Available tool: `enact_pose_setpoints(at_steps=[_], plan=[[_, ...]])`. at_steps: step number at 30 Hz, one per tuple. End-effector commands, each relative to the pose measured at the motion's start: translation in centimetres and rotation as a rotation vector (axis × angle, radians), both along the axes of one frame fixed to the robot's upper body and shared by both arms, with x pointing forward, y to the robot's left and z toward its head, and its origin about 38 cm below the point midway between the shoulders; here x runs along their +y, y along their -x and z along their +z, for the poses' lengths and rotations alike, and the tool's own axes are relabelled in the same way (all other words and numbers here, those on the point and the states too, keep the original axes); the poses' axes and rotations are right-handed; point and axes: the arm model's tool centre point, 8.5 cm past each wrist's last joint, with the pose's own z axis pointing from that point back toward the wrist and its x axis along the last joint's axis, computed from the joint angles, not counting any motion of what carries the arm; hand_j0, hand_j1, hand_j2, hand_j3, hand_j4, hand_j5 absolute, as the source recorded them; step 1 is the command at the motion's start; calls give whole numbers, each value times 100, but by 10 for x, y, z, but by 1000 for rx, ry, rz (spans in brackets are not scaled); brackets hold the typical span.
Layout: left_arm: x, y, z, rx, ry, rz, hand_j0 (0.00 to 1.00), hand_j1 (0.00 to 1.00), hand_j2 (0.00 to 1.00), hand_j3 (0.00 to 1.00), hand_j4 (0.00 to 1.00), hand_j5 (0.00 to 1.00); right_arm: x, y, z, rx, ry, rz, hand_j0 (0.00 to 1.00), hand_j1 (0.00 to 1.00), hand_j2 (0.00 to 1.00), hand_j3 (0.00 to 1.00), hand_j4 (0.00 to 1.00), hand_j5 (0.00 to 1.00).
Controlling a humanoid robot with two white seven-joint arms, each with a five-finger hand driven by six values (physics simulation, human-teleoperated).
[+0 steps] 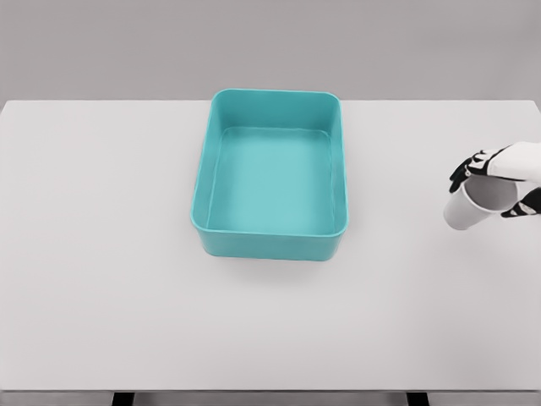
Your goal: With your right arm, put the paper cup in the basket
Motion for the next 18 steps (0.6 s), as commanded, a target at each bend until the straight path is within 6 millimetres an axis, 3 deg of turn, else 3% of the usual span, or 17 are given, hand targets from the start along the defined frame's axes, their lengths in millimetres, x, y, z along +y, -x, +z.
enact_pose_setpoints(at_steps=[1, 7, 12, 18], plan=[[0, 0, 0, 0, 0, 0, 100, 100, 100, 100, 100, 100, 4, -3, -1, 1, -16, -7, 64, 64, 64, 64, 64, 64], [0, 0, 0, 0, 0, 0, 100, 100, 100, 100, 100, 100, 4, -4, 3, -8, -19, -12, 64, 64, 64, 64, 64, 64], [0, 0, 0, -1, 0, 0, 100, 100, 100, 100, 100, 100, 20, -15, 1, -13, -58, -1, 64, 64, 64, 64, 64, 64], [0, 0, 0, 0, 0, 0, 100, 100, 100, 100, 100, 100, 25, -19, 5, -27, -71, -3, 64, 64, 64, 64, 64, 64]])
